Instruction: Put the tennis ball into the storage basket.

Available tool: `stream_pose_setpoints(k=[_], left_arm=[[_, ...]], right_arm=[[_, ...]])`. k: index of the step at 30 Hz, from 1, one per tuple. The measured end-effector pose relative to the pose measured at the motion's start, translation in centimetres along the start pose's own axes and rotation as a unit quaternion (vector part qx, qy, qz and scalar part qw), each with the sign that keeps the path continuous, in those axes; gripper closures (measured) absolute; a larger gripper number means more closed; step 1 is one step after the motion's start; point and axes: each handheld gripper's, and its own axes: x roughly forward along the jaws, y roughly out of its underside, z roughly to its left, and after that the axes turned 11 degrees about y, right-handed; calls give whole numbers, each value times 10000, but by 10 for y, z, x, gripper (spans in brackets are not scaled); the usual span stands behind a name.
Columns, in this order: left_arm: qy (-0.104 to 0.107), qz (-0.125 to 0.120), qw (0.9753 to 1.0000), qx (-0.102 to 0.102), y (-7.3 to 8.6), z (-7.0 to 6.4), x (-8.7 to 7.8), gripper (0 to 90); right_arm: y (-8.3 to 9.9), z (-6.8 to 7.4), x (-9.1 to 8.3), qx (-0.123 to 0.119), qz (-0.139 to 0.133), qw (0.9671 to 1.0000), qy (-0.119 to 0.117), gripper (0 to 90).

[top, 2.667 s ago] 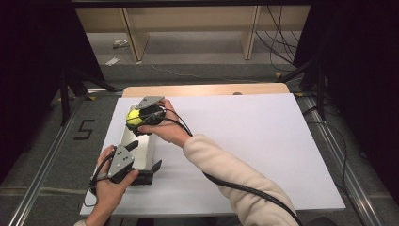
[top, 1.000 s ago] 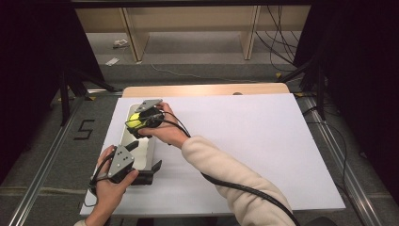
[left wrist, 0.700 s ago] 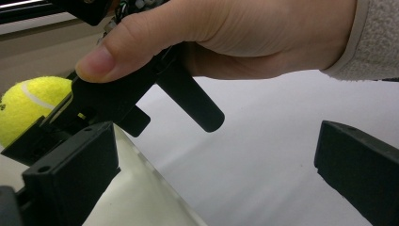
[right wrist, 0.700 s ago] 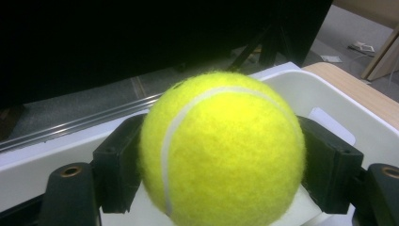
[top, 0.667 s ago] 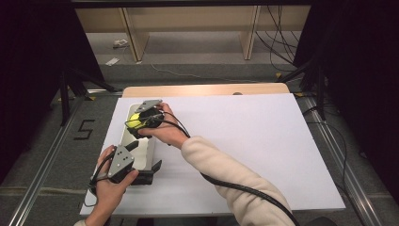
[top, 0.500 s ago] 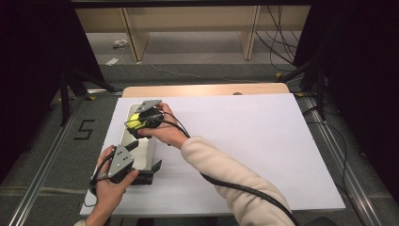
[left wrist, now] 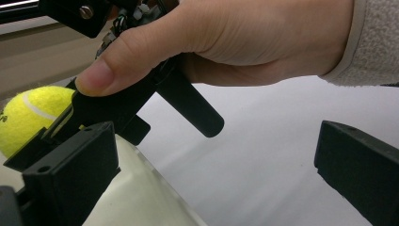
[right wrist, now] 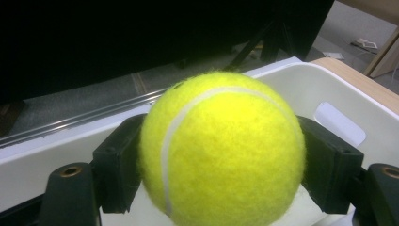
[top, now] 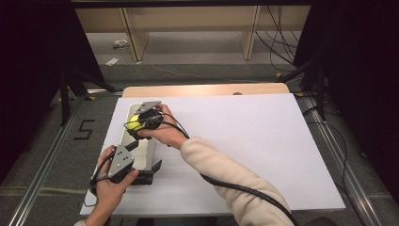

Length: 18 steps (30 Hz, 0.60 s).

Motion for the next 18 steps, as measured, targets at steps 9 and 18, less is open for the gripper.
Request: stream_pose_setpoints(k=[9, 18], left_arm=[[7, -4, 10000, 10, 0, 0, 0, 0], [-3, -5, 10000, -4, 0, 0, 0, 0]], right_arm=[[0, 2, 1, -25, 6, 10000, -6, 255], [2, 3, 3, -18, 42, 10000, -27, 252]])
